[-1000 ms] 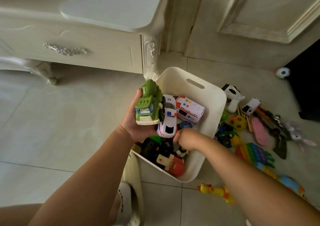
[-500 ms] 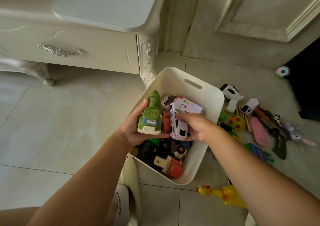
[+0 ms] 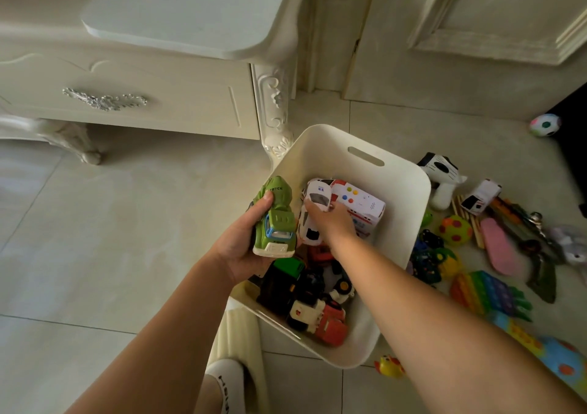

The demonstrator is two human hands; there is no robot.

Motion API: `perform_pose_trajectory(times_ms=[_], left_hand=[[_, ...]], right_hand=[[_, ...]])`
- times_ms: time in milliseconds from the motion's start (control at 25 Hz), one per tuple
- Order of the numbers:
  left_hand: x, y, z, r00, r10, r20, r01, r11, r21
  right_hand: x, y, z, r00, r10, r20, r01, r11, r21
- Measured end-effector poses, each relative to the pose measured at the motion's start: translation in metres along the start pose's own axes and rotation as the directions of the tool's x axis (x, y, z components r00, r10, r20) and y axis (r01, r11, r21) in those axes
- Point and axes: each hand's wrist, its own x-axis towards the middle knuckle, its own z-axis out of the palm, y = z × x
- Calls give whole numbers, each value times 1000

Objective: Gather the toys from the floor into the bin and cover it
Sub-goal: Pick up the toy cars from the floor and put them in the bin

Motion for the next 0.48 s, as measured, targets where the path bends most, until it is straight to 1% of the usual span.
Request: perform_pose_trajectory(times_ms=[80, 160, 240, 280, 360, 480], left_hand=[[2, -2, 2, 1000, -4, -3, 4, 1000, -9], [5, -3, 2, 1000, -7, -22, 7, 1000, 4], [9, -4, 0, 998, -21, -59, 22, 1000, 18], [10, -5, -1, 996, -30, -80, 33, 999, 32], [10, -9, -2, 993, -42, -113, 47, 998, 48], [9, -11, -3, 991, -48, -128, 52, 998, 27]], right_hand=[[4, 1, 3, 996, -57, 75, 55, 998, 28], [10, 8, 6, 982, -112, 152, 114, 993, -8], [10, 16, 7, 966, -135, 221, 139, 990, 1], [12, 18, 9, 967, -119, 223, 117, 993, 23], [18, 17, 13, 981, -65, 182, 51, 995, 82], [30, 6, 21, 998, -8, 68, -1, 993, 121]])
